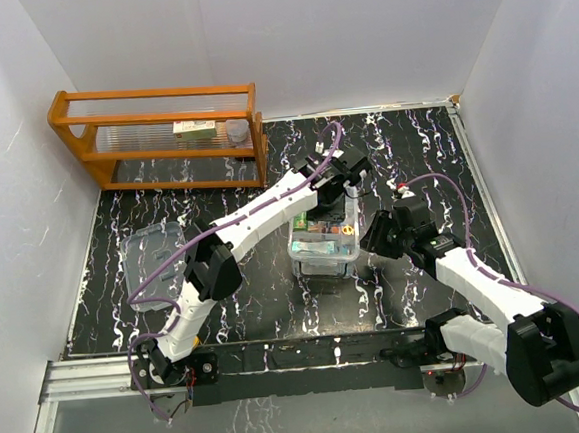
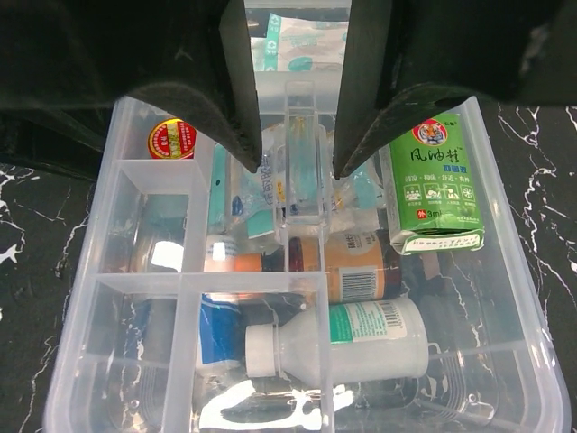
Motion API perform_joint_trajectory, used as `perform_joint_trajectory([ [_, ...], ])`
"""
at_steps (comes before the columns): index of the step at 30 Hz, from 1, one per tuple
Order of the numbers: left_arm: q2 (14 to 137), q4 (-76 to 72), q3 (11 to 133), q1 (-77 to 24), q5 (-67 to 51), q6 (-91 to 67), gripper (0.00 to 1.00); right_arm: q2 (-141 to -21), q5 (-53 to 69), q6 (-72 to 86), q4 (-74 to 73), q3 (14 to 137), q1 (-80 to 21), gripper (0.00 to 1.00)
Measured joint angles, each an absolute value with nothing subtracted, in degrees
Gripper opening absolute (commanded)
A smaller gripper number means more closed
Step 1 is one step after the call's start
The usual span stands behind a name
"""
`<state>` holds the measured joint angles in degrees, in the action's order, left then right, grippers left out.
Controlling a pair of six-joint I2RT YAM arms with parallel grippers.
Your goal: Organize the medicine kit
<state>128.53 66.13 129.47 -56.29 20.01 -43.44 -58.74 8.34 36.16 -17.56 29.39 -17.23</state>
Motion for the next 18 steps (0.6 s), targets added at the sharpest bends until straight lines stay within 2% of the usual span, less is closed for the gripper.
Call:
perform_joint_trajectory([
  [6,128.5,65.3,129.8,-56.0,19.0,-42.3,0.43,-58.7,8.3,36.4,-17.7,29.4,-17.2,0.36],
  [10,126.6,64.0,128.7,-56.0,18.6,-41.5,0.5,-58.3,7.6,36.4,-18.0,29.4,-17.2,0.36],
  [14,119.5,61.0,122.6,-55.9,20.6,-39.9,0.56,-57.7,6.5,36.1,-19.7,30.0,-17.2,0.39],
  [18,107.0,55.5,111.8,-54.3,23.7,-37.6,0.58,-56.8,3.8,35.9,-23.2,32.9,-17.2,0.41],
])
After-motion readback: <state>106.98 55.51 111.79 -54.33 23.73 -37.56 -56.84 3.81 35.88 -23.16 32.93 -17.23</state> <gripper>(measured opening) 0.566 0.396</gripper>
